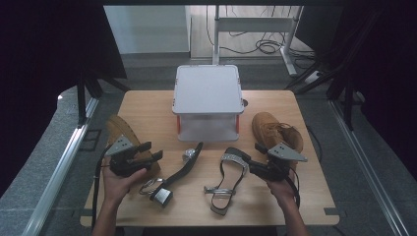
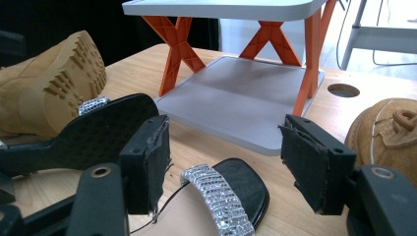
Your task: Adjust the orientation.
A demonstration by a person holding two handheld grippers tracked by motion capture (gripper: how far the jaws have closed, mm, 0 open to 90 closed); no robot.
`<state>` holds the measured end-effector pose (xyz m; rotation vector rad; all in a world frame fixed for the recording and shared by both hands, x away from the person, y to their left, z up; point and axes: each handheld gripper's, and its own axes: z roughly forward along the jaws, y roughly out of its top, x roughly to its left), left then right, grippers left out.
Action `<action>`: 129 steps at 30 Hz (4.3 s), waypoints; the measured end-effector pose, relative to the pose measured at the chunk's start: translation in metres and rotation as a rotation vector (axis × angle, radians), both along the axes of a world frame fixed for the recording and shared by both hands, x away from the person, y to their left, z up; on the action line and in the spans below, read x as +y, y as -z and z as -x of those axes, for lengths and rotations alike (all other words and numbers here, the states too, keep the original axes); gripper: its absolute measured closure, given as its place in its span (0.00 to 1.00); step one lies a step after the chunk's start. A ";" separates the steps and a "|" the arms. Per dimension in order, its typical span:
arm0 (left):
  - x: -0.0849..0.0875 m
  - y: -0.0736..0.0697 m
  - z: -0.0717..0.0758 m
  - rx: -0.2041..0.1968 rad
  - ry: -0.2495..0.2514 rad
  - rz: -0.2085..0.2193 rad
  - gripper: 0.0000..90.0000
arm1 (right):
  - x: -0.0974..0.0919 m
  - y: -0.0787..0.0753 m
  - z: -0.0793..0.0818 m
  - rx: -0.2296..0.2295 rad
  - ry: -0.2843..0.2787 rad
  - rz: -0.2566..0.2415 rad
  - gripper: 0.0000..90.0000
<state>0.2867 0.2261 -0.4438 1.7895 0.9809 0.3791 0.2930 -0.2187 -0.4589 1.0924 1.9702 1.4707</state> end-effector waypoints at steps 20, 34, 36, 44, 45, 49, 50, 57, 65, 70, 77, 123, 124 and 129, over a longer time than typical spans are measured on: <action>0.004 0.004 0.001 0.022 -0.004 -0.032 0.55 | -0.003 0.016 0.006 0.031 0.016 0.060 0.37; 0.009 0.008 0.002 0.073 0.047 -0.026 0.79 | -0.001 0.016 0.000 0.012 0.062 0.037 0.38; 0.007 0.007 0.002 0.088 0.079 -0.014 0.87 | 0.000 0.018 -0.001 0.013 0.068 0.040 0.38; -0.002 0.012 -0.003 0.117 0.103 -0.038 0.99 | -0.002 0.020 0.000 0.050 0.032 -0.024 0.38; -0.004 0.013 -0.003 0.120 0.106 -0.049 0.99 | -0.002 0.019 0.001 0.051 0.032 -0.027 0.38; -0.010 0.016 -0.004 0.128 0.118 -0.070 0.99 | -0.002 0.017 0.002 0.033 0.041 -0.026 0.39; -0.012 0.017 -0.005 0.131 0.122 -0.076 0.99 | -0.002 0.017 0.003 0.024 0.045 -0.023 0.39; -0.029 0.026 -0.005 0.153 0.150 -0.129 0.99 | 0.002 0.020 0.002 0.037 0.038 -0.002 0.39; -0.042 0.035 -0.007 0.179 0.182 -0.165 0.99 | 0.003 0.020 0.002 0.037 0.035 0.011 0.38; -0.046 0.038 -0.007 0.188 0.198 -0.178 0.99 | 0.004 0.022 0.001 0.046 0.025 0.014 0.39; -0.051 0.041 -0.007 0.200 0.217 -0.192 0.99 | 0.007 0.023 0.002 0.043 0.008 0.043 0.39; -0.108 0.053 0.014 0.250 0.271 -0.284 0.97 | -0.001 0.027 0.001 0.050 0.052 0.074 0.37; -0.107 0.051 0.015 0.248 0.271 -0.278 0.97 | -0.001 0.027 0.001 0.050 0.052 0.074 0.37; -0.108 0.043 0.019 0.230 0.288 -0.287 0.96 | -0.001 0.027 0.001 0.050 0.052 0.081 0.37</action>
